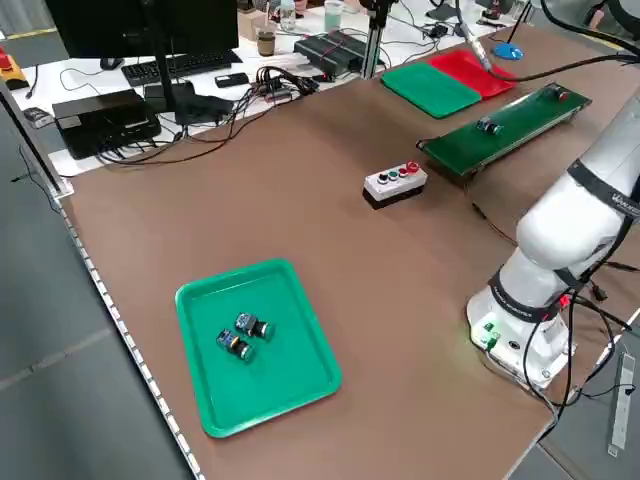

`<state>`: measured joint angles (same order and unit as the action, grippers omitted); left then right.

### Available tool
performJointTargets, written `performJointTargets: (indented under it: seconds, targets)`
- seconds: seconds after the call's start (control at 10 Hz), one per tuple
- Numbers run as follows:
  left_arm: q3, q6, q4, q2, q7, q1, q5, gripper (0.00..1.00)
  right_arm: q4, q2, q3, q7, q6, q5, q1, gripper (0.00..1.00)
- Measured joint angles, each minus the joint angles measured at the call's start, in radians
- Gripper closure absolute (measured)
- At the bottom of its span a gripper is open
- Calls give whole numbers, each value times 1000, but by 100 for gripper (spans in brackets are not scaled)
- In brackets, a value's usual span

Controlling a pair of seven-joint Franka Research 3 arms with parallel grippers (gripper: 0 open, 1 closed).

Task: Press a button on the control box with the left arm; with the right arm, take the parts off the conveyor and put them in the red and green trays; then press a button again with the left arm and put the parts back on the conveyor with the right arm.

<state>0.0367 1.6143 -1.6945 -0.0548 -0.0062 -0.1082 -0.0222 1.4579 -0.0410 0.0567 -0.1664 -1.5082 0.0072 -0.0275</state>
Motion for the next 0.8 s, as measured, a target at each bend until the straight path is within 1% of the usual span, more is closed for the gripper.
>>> performJointTargets:
  seconds: [0.1,0.4,0.5,0.8]
  targets:
    - [-19,67,-76,-20,-1,0,0,97,1,0,3,1,13,0,1,0]
    - [-81,259,-332,-70,-10,-1,0,99,5,-2,7,3,20,0,3,0]
    - [-94,304,-402,-74,-11,-1,0,99,5,-2,7,4,22,0,6,0]
    - [-120,449,-575,-75,-11,0,0,99,8,-3,8,4,25,0,11,0]
